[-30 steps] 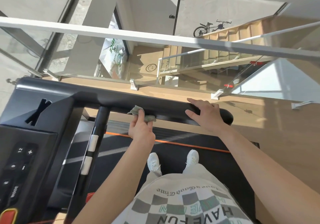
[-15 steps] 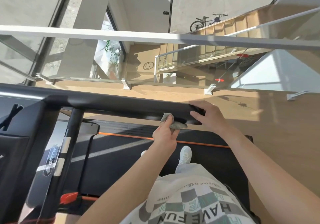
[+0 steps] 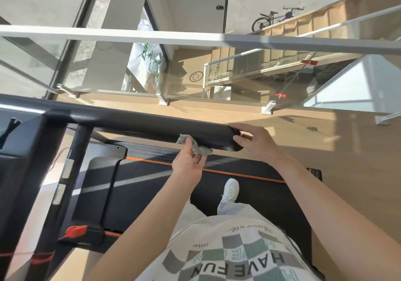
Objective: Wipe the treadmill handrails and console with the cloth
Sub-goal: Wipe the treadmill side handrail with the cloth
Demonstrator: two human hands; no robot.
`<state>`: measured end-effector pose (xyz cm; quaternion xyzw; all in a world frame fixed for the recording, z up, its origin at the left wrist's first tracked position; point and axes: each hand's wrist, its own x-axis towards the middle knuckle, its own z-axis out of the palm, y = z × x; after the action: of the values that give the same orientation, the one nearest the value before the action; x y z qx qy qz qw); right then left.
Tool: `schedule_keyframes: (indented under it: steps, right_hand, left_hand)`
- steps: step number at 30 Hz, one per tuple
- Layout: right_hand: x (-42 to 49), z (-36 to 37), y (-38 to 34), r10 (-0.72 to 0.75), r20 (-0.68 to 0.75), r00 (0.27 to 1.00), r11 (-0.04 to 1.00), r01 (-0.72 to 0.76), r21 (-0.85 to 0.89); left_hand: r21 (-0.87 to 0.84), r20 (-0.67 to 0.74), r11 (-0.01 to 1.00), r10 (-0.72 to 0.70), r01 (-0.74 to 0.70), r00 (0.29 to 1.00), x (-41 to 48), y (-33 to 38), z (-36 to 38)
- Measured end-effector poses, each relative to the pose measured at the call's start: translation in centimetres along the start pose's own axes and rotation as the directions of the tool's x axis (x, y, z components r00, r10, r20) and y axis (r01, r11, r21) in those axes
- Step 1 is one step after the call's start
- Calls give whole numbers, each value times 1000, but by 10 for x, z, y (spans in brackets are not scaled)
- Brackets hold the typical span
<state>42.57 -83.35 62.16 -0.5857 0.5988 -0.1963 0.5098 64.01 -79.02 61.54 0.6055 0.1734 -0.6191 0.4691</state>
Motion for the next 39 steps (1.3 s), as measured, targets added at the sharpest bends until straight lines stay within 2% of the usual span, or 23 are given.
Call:
schedule_keyframes:
  steps: [7, 11, 15, 20, 23, 25, 27, 29, 31, 32, 34, 36, 39]
  right_hand:
    - [3, -11, 11, -64, 36, 997, 998, 65, -22]
    - [1, -8, 11, -53, 24, 998, 999, 53, 0]
    - [-2, -2, 14, -56, -10, 998, 998, 56, -11]
    - [-9, 9, 16, -49, -77, 996, 998, 51, 29]
    - [-18, 24, 16, 31, -222, 975, 999, -25, 31]
    - [-27, 38, 14, 186, -308, 933, 981, -155, 120]
    - [-37, 52, 10, 402, -245, 882, 883, -304, 357]
    - [-44, 66, 4, 564, -19, 826, 687, -456, 566]
    - [-47, 81, -5, 589, 168, 791, 526, -533, 663]
    - [-46, 88, -10, 588, 174, 790, 492, -520, 698]
    - [-41, 97, -19, 616, 11, 787, 550, -441, 709]
    - [-36, 103, -21, 654, -168, 737, 612, -385, 690]
    - [-35, 108, -18, 648, -300, 700, 681, -357, 639]
  left_hand:
    - [-21, 92, 999, -39, 41, 995, -8, -60, 26]
    - [-89, 160, 984, -137, 152, 978, -16, -90, 44]
    - [-148, 127, 969, -179, 197, 976, -15, -93, 56]
    - [-116, 97, 974, -184, 195, 978, -10, -72, 45]
    - [-93, 71, 982, -160, 166, 985, -4, -55, 35]
    - [-83, 78, 982, -162, 169, 984, -3, -43, 26]
    - [-85, 104, 982, -162, 171, 981, -2, -30, 15]
    - [-99, 124, 980, -161, 174, 979, 1, -17, 5]
    - [-115, 134, 979, -154, 170, 979, 4, -4, -3]
    - [-124, 141, 978, -148, 166, 979, 7, 3, -7]
    - [-143, 159, 976, -141, 164, 977, 13, 16, -14]
    - [-174, 167, 968, -152, 181, 974, 23, 27, -22]
    - [-231, 202, 947, -180, 225, 963, 38, 38, -31]
